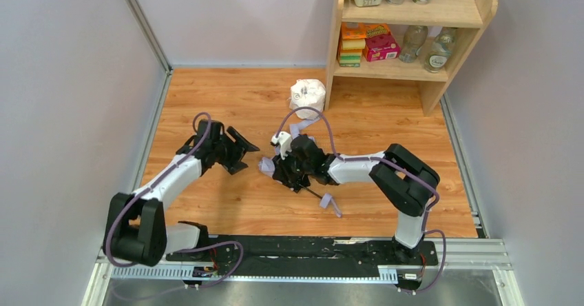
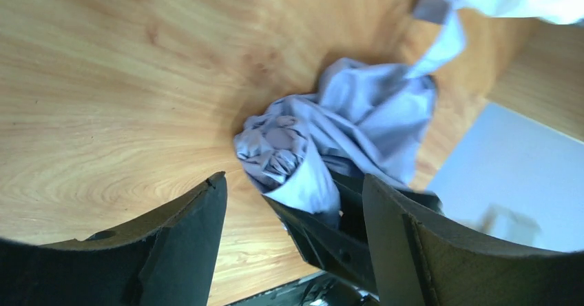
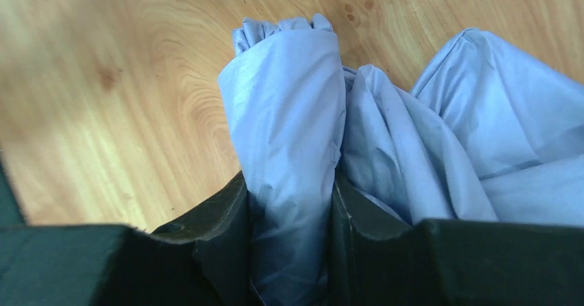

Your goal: Put away the umbrella

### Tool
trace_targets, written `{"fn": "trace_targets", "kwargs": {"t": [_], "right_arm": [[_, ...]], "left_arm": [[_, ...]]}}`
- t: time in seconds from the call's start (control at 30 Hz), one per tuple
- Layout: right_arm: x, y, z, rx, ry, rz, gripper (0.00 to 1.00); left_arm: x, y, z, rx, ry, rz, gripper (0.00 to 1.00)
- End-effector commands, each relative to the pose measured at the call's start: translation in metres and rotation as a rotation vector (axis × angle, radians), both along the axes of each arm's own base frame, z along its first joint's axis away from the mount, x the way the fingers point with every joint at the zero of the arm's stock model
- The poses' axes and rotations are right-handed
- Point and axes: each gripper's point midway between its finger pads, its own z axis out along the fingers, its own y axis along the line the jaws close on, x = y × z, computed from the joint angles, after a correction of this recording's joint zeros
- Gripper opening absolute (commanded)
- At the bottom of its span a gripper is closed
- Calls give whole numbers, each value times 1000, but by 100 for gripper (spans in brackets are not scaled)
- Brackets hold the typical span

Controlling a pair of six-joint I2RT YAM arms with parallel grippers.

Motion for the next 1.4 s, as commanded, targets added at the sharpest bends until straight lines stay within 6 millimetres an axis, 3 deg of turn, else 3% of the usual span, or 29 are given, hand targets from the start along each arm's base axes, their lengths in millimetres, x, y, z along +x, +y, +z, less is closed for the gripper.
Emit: {"fn": "trace_targets", "kwargs": {"t": [0.0, 0.2, 0.37, 0.43, 0.6, 0.8, 0.9, 1.13, 1.37], "right_arm": [[-102, -71, -89, -173, 706, 22, 0], [-88, -66, -79, -20, 953, -35, 0], [-76, -62, -79, 49, 1012, -71, 0], [-72, -60, -80, 79, 1016, -83, 0], [-69, -60, -87, 93, 1012, -108, 0], [-65, -60, -87, 83, 988, -117, 0], [-63, -59, -84, 81, 977, -111, 0], [-61, -59, -79, 80, 961, -98, 0], [-61, -59, -81, 70, 961, -93, 0]], "left_arm": [[8, -2, 40, -94, -191, -46, 78], [-14, -14, 47, -256, -225, -22, 78], [-32, -17, 26, -296, -164, 53, 79], [-25, -26, 29, -340, -202, 65, 79], [-16, -46, 16, -374, -154, 86, 79], [-14, -49, 3, -347, -135, 210, 79], [-19, -42, -15, -267, -41, 243, 79], [2, -38, -29, -207, -124, 259, 80], [-10, -52, -50, -170, -70, 218, 80]]}}
